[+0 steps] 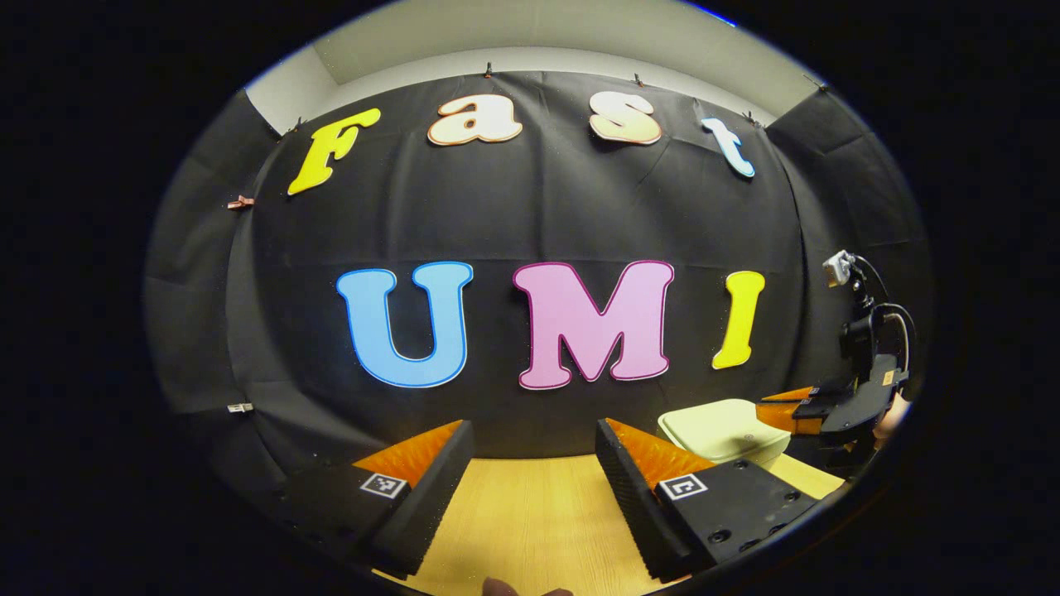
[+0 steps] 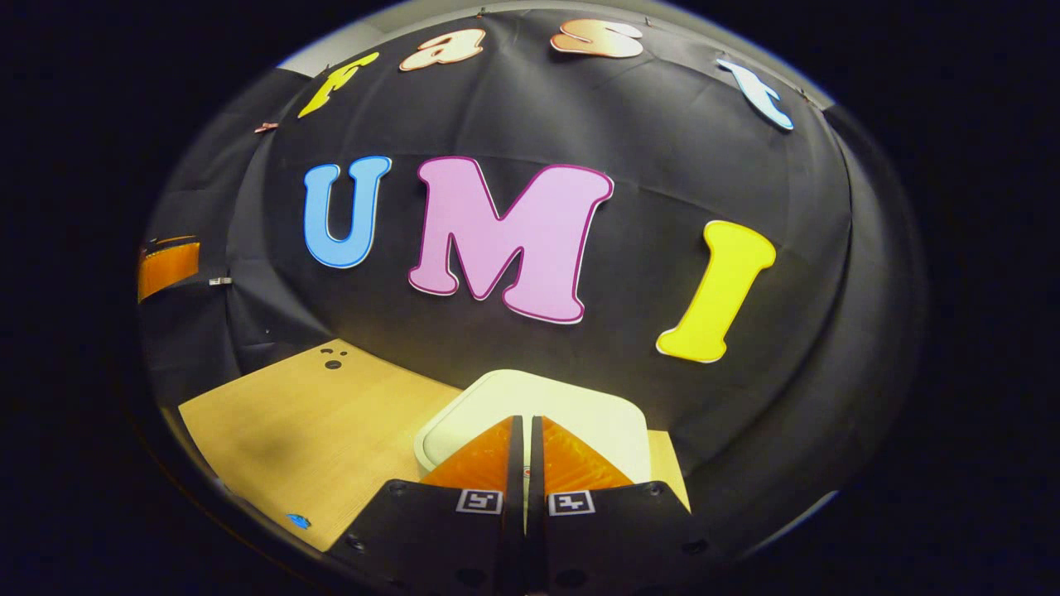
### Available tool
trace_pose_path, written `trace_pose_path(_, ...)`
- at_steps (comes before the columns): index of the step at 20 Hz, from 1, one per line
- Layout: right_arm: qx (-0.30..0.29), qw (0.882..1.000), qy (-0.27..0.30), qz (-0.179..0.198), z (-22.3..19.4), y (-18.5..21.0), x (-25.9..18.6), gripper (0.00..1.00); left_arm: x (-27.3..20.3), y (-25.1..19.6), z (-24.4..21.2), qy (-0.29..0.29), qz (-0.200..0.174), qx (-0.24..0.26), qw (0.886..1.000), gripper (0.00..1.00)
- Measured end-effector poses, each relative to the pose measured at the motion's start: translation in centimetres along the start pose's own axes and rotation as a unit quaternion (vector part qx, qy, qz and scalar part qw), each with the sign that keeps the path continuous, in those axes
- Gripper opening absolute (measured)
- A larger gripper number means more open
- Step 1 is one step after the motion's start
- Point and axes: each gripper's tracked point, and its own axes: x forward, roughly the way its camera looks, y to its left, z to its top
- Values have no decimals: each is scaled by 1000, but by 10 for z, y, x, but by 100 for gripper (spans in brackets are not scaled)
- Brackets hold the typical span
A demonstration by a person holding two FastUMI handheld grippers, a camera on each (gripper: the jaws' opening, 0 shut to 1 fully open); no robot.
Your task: Press the lid of the desktop garbage bin to open it, pick up the crumpled paper on the desktop and throw it into the bin, then pick up the pop can on the desktop and drop it into the bin, and finally close the garbage bin lid.
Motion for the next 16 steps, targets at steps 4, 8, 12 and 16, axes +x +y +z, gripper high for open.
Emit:
trace_pose_path(4, 21, 999, 28, 0, -24, -3, 11, 6, -2, 2, -3, 4, 5, 2, 1000, 95)
trace_pose_path(8, 29, 998, 51, 6, -43, 1, 15, 6, -3, 4, -6, 7, 10, 4, 1000, 95)
trace_pose_path(12, 23, 999, 47, 3, -45, -1, 15, 6, -2, 5, -8, 10, 12, 5, 1000, 95)
trace_pose_path(16, 38, 999, 34, -11, -47, -1, 14, 6, 0, 4, -10, 10, 11, 2, 1000, 95)
